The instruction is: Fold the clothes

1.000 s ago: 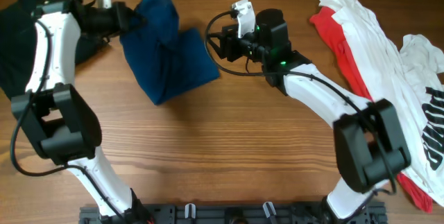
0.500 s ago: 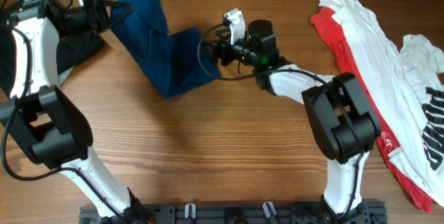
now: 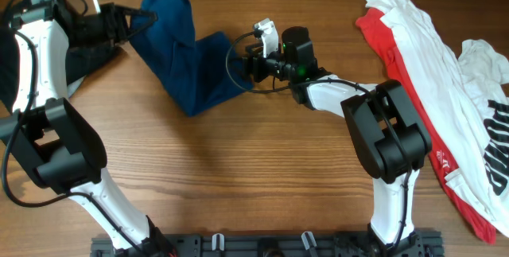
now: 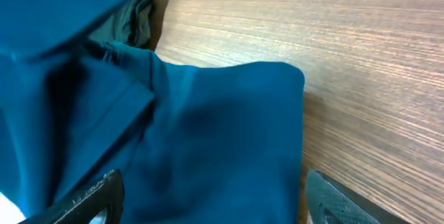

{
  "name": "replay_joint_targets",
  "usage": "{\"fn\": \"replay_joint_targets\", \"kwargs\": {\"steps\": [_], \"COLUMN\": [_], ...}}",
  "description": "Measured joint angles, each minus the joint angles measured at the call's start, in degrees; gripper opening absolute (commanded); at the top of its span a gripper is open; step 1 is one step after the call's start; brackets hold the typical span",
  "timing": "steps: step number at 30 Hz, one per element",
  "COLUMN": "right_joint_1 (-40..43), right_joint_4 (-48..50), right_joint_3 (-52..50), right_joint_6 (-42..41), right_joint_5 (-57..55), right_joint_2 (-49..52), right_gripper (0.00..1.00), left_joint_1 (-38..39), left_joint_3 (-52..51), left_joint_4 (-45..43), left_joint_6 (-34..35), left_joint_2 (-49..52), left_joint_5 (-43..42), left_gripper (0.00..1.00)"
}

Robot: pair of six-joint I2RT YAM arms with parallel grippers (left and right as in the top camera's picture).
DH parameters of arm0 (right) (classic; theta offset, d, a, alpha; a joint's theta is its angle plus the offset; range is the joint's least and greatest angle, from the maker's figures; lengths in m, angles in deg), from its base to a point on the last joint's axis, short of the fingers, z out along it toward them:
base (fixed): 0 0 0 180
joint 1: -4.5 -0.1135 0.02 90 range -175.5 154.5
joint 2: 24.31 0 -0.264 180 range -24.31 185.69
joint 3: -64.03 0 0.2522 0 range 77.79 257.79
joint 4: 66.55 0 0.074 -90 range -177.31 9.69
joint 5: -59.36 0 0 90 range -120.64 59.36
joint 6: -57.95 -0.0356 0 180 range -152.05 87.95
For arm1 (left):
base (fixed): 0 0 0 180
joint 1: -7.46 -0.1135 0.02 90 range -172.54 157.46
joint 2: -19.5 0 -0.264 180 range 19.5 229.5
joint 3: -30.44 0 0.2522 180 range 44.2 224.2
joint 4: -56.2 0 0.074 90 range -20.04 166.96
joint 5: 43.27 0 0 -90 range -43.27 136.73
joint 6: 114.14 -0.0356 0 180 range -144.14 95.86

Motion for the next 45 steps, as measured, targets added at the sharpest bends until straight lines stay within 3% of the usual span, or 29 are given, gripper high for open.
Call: {"fn": "replay_joint_targets", "kwargs": {"steps": [13,25,34,45], "right_joint_1": [0.0,0.0,0.8,1.8], "right_joint_4": [4.1,12.8,-5.5,-15.2], "right_joint_3": [0.0,0.1,1.8,2.5], "right_joint_6": [1.1,-3.6,-6.9,-6.8], "right_joint_5": [0.5,1.0,-2.9,-3.8], "right_joint_2": [0.0,4.2,4.0,0.7], "right_gripper": [1.00,1.00,1.00,1.00], "left_joint_1": [0.0,0.0,0.0,0.0], "left_joint_3": [0.1,0.1,0.1,0.1], "left_joint_4": [16.7,18.3,18.3,16.6], "left_joint_6": [-16.9,-20.1,-20.2,-20.2], "left_joint_2": [0.0,0.0,-0.1,-0.1], "left_joint_5": [2.5,3.7,8.4,22.0], "left_gripper": [0.04,0.04,0.04,0.04]}}
